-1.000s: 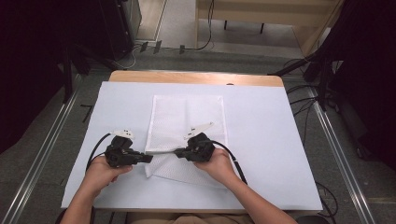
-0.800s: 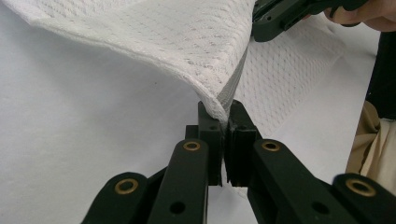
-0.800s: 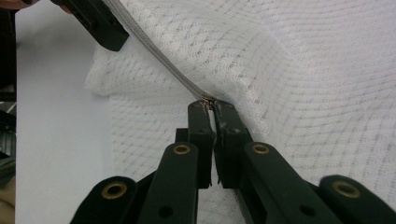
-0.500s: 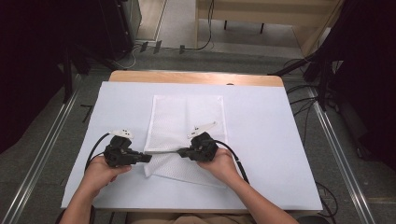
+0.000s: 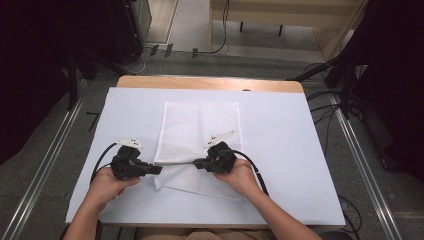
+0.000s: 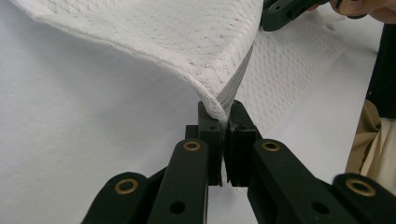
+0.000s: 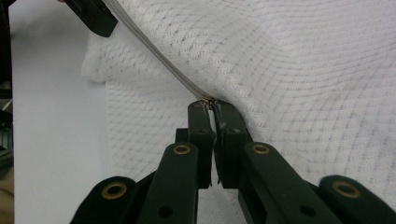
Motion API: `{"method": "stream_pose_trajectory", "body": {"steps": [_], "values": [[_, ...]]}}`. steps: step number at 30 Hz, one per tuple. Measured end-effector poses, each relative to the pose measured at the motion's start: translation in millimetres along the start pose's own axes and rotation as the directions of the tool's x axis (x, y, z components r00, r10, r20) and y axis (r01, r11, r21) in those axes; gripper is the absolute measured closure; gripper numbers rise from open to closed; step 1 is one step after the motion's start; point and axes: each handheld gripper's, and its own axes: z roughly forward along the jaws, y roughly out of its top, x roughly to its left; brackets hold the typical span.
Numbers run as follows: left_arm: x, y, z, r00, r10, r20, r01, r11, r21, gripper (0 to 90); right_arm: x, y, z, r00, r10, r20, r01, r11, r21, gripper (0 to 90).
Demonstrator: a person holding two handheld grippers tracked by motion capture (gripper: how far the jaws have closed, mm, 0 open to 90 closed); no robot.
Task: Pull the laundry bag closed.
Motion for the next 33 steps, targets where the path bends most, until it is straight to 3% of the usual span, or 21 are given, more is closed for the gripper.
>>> {"method": "stream_pose_trajectory", "body": {"steps": [33], "values": [[2.2, -2.2, -3.0, 1.0, -0.01, 0.0, 0.01, 0.9999, -0.006, 87.7, -17.3, -14.5, -21.2, 0.9989, 0.034, 0.033, -0.034, 0.9993, 0.013, 88.1]]}}
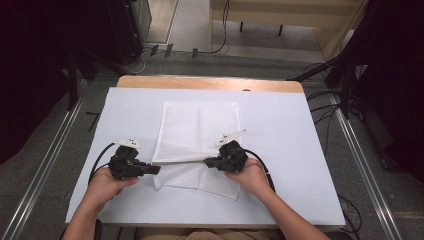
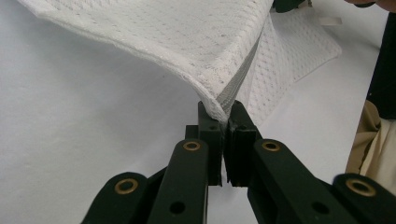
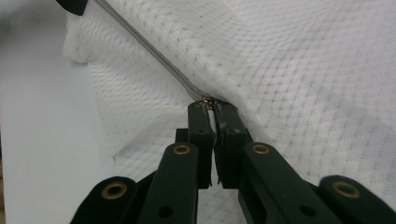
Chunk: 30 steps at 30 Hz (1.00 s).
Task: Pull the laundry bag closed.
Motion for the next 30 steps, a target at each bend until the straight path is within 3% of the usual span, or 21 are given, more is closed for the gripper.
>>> {"method": "stream_pose_trajectory", "body": {"steps": [30], "values": [[2.1, -1.8, -4.5, 1.0, -0.004, -0.006, 0.004, 1.0, -0.003, 87.5, -9.5, -13.1, -18.8, 0.9996, 0.025, 0.013, -0.025, 0.9997, 0.007, 88.1]]}}
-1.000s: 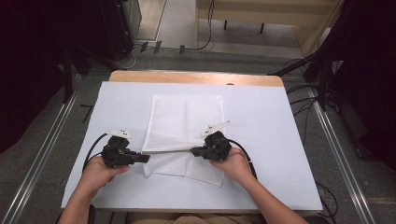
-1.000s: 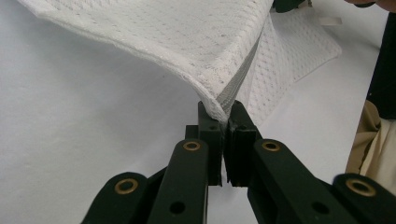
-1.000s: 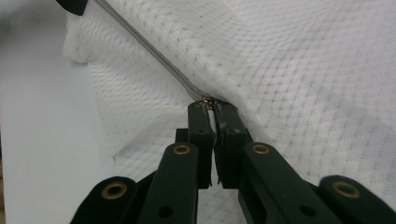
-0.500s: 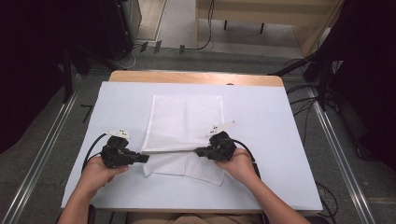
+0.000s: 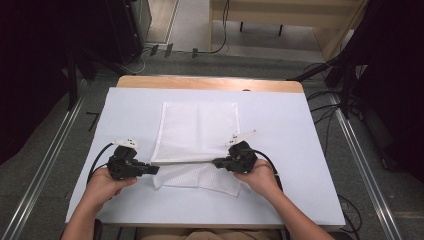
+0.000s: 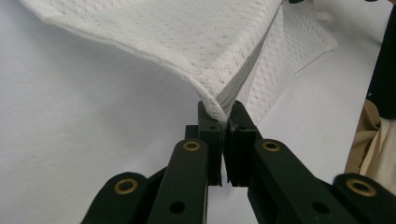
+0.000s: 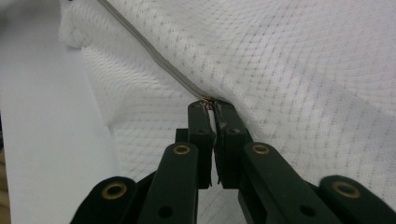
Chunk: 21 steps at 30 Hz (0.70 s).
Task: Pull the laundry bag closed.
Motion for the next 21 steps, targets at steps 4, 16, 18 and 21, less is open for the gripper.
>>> {"method": "stream_pose_trajectory", "body": {"steps": [4, 16, 18, 21], "values": [[0.7, -0.7, -1.1, 1.0, -0.005, 0.001, 0.005, 1.0, -0.004, 87.5, -2.6, -1.9, -2.9, 1.0, 0.003, 0.003, -0.003, 1.0, -0.001, 88.1], [2.7, -1.9, -3.2, 0.9999, -0.007, -0.007, 0.007, 1.0, 0.0, 87.5, -16.4, -15.2, -21.9, 0.9987, 0.037, 0.034, -0.037, 0.9993, -0.002, 88.1], [2.8, -2.3, -3.4, 0.9999, -0.012, -0.006, 0.012, 0.9999, -0.001, 87.5, -18.8, -17.6, -24.5, 0.9985, 0.043, 0.034, -0.043, 0.9991, 0.004, 88.1], [2.4, -2.7, -2.6, 0.9999, -0.009, -0.005, 0.009, 1.0, 0.003, 87.5, -18.8, -21.0, -26.8, 0.9983, 0.043, 0.039, -0.044, 0.999, 0.011, 88.1]]}}
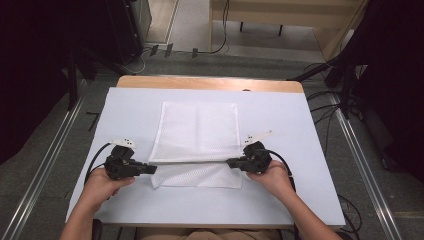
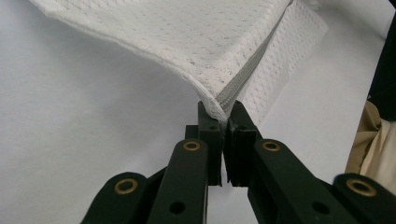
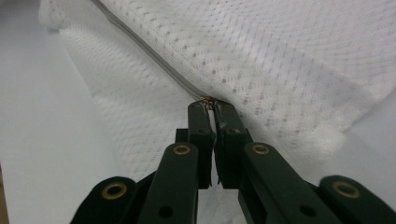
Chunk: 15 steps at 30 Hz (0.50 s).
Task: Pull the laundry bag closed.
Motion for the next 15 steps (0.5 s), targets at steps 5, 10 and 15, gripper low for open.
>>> {"method": "stream_pose_trajectory", "body": {"steps": [5, 10, 15], "values": [[0.6, -0.8, 0.2, 1.0, -0.003, 0.004, 0.003, 1.0, 0.002, 87.6, -6.1, -4.4, -6.4, 0.9997, 0.015, 0.018, -0.015, 0.9999, 0.005, 88.1], [-0.4, 0.2, 2.1, 1.0, -0.001, 0.007, 0.001, 1.0, 0.007, 87.5, -7.7, -8.8, -13.5, 0.9998, 0.015, 0.014, -0.015, 0.9999, -0.003, 88.1], [-0.6, 0.5, 2.1, 1.0, -0.002, 0.007, 0.002, 1.0, 0.007, 87.6, -9.6, -9.7, -15.9, 0.9996, 0.018, 0.023, -0.018, 0.9998, -0.004, 88.2]]}}
